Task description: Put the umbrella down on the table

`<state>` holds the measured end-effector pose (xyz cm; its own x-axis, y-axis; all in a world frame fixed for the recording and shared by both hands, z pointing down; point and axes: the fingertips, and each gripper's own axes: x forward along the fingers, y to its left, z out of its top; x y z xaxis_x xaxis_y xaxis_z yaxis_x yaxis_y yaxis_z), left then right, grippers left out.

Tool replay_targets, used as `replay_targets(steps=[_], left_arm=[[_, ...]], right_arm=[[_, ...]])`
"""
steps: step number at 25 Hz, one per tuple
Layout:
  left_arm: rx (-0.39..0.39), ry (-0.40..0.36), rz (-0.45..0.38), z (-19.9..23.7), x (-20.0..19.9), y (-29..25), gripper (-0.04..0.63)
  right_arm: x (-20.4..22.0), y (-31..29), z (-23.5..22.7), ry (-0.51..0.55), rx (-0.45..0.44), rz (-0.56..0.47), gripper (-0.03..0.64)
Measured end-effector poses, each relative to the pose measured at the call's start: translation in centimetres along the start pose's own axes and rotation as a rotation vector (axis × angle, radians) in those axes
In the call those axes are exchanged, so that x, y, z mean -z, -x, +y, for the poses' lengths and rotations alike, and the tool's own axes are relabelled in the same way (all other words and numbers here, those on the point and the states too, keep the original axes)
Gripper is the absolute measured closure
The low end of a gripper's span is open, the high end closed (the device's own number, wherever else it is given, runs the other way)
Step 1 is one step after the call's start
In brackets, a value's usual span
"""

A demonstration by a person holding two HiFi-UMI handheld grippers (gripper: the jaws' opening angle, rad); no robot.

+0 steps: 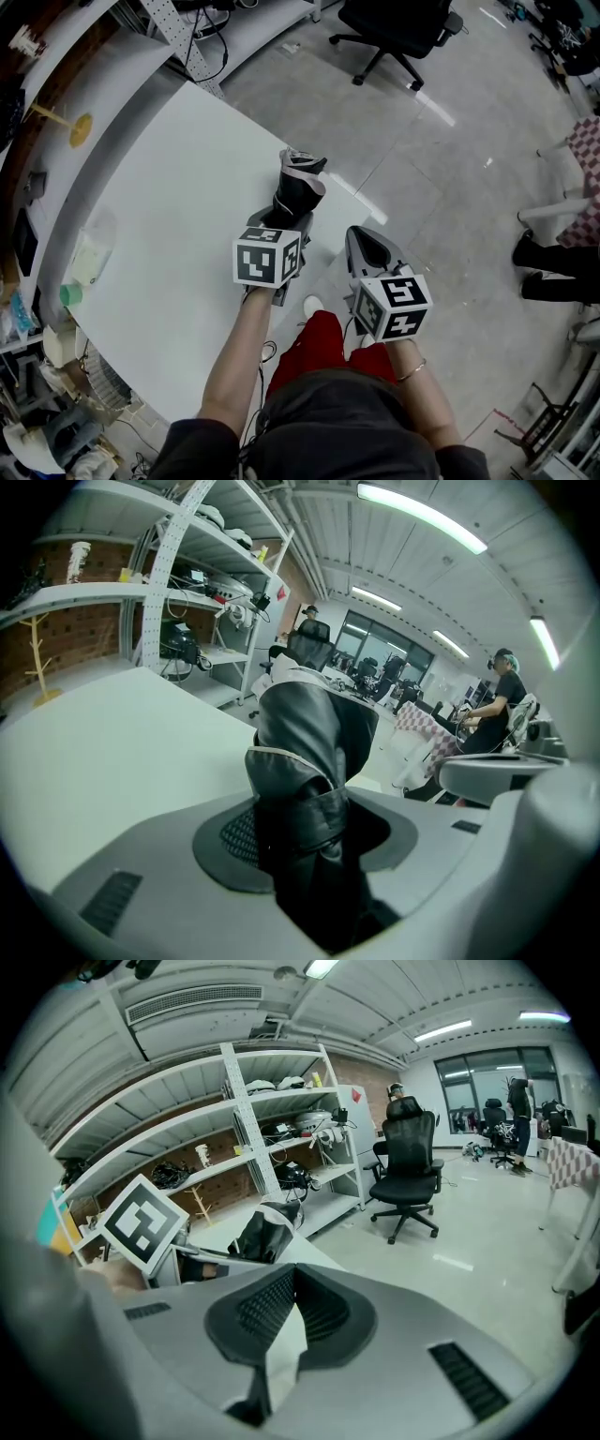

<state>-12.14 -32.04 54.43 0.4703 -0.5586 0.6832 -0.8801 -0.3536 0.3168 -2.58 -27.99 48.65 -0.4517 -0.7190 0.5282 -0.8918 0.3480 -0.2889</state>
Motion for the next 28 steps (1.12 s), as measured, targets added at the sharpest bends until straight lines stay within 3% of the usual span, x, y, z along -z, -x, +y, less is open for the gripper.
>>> replay_targets(steps=[12, 28], left_arm=[[-0.030, -0.037, 0.076, 0.4, 0.8, -2.0, 0.391], [-0.075, -0.060, 0.103, 0.3, 0.8, -3.3, 0.382]], right_arm=[[0.6, -1.1, -0.5, -0.011, 0.001, 0.033, 0.598], [1.1, -2.0, -0.9, -0.022, -0.014, 0.053, 0.598]])
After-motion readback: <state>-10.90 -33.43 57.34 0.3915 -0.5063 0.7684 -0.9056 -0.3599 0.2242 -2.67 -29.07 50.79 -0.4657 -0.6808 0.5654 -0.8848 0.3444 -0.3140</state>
